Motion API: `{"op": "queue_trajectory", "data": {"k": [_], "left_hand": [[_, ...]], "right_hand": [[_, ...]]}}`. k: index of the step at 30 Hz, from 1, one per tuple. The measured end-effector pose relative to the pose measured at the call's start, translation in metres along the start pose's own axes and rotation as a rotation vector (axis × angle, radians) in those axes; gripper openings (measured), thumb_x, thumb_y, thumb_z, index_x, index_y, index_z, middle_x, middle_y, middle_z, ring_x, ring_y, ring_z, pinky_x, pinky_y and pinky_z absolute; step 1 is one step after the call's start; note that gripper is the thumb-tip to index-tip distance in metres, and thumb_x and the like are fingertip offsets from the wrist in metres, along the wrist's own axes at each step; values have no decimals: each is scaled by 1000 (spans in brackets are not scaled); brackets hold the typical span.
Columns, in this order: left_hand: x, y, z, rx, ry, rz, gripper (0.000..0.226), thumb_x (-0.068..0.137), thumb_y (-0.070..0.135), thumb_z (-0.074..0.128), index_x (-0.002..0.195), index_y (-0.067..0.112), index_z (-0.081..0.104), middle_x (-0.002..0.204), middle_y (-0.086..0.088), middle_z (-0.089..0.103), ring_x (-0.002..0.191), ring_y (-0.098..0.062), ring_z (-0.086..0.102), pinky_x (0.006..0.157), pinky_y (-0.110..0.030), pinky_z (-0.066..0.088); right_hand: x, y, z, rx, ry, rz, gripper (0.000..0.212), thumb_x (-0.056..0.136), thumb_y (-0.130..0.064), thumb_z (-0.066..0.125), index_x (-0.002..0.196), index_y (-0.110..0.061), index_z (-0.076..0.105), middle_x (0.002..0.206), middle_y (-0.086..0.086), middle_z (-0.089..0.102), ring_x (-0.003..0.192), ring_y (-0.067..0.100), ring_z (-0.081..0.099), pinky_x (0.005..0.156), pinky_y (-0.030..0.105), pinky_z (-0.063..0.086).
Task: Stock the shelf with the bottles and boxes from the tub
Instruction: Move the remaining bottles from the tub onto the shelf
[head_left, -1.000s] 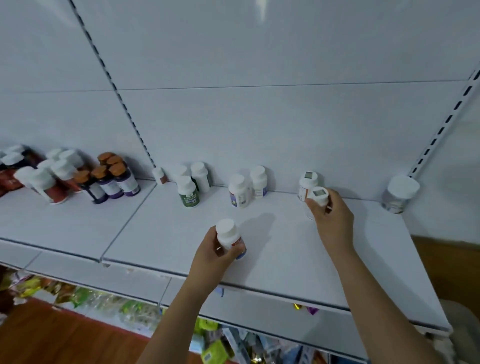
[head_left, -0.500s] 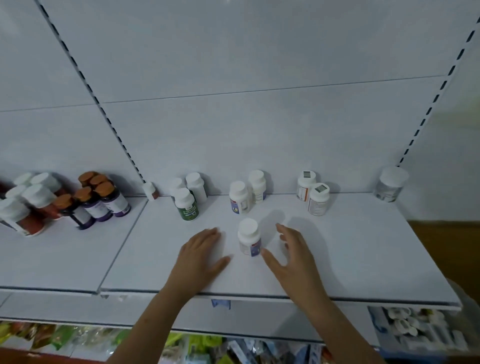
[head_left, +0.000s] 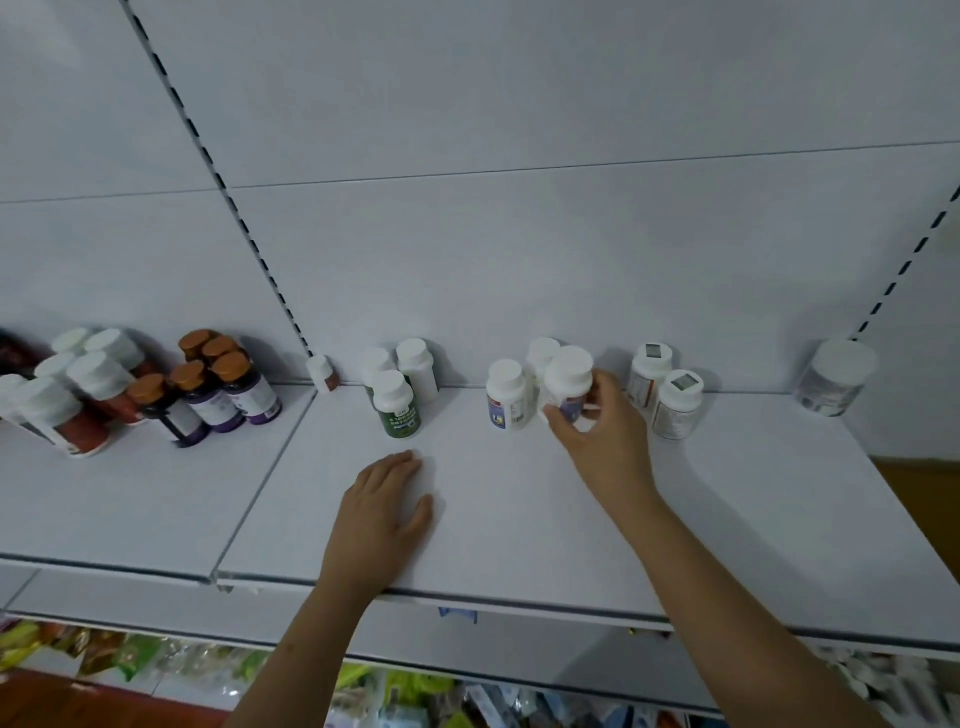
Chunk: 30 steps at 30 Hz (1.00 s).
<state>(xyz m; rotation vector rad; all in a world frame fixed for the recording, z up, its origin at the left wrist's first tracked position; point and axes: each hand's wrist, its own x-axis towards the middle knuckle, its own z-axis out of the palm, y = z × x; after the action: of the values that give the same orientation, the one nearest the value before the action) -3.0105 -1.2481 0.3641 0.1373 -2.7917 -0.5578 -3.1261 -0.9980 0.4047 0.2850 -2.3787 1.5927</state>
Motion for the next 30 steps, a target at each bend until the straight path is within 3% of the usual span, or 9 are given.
{"op": "queue_trajectory", "data": {"k": [4,8,12,16,20,24,27,30], "left_hand": [[-1,1,-1,5,2,-13,58,87,54,42,131,21,59,140,8,53,127,-12,46,105,-22,30],[0,2,-2,-1,-14,-16,60,86,55,39,132,21,58,141,8,52,129,-12,45,106,-22,28],[-1,1,-3,2,-32,-22,64,86,57,36,135,21,56,143,8,50,131,-13,43,106,-23,28],[-1,-1,-2,1,-43,-10,66,86,57,33,137,20,54,145,7,48,132,-15,42,107,-26,29],[-2,-3,-4,21,-76,37,71,87,55,29,140,14,52,147,-1,47,134,-21,42,110,-32,31],[-6,-1,-1,48,-101,56,70,88,45,27,135,1,55,143,-17,50,131,-37,47,110,-47,38],[-22,26,6,14,-161,72,68,85,43,29,128,1,61,138,-25,53,127,-47,48,106,-56,39],[-56,75,17,-84,-205,327,56,86,40,39,123,8,66,134,-19,58,125,-43,53,103,-58,43]], "right_hand": [[4,33,17,-265,-142,12,27,83,-28,74,99,-15,57,95,1,65,96,25,60,77,29,45],[4,43,24,-589,-163,-15,43,89,-48,63,115,-14,65,136,14,56,132,38,43,107,42,36],[2,40,22,-660,-209,-23,53,91,-46,62,128,-8,59,144,17,50,138,36,38,116,38,25],[-1,33,22,-672,-193,25,65,91,-47,61,137,-1,51,147,17,47,140,33,37,117,37,24],[-24,24,17,-695,-194,79,59,102,-40,42,148,-2,38,156,14,35,146,29,28,120,35,18],[-82,9,3,-703,-143,96,67,94,-43,24,146,-5,43,155,14,37,145,30,32,119,39,22],[-131,-4,-19,-638,-157,138,63,95,-43,34,147,-8,42,156,9,35,146,25,30,119,30,15],[-177,-22,-57,-516,-110,247,50,101,-39,48,143,-12,48,151,1,42,140,17,36,111,15,18]]}}
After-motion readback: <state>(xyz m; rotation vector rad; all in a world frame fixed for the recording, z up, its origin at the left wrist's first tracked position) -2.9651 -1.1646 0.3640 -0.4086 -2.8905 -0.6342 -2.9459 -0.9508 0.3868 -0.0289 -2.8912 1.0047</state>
